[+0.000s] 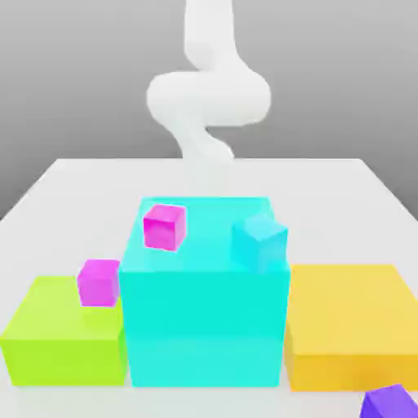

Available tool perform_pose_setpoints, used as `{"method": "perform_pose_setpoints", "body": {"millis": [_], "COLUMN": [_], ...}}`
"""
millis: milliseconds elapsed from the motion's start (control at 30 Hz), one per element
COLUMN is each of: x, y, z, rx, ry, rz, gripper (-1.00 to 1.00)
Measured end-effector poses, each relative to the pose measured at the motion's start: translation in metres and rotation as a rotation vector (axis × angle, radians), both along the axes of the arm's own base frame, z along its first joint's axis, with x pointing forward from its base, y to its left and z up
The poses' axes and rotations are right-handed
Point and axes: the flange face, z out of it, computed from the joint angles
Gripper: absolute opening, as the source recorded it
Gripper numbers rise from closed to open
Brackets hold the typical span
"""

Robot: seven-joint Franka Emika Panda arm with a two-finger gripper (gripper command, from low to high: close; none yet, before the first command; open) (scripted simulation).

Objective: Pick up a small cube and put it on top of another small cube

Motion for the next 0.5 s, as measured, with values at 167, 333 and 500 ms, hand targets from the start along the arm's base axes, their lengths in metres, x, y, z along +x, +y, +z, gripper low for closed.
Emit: {"method": "perform_pose_setpoints", "body": {"millis": [167, 333, 500], "x": [0.059, 0.105, 0.137], "y": [0.033, 0.069, 0.109], "z": [-0.06, -0.128, -0.204], "rx": [-0.01, -0.022, -0.038], "ry": [0.122, 0.24, 0.356], "rz": [0.036, 0.074, 0.113], "gripper": [0.0, 0.0, 0.0]}}
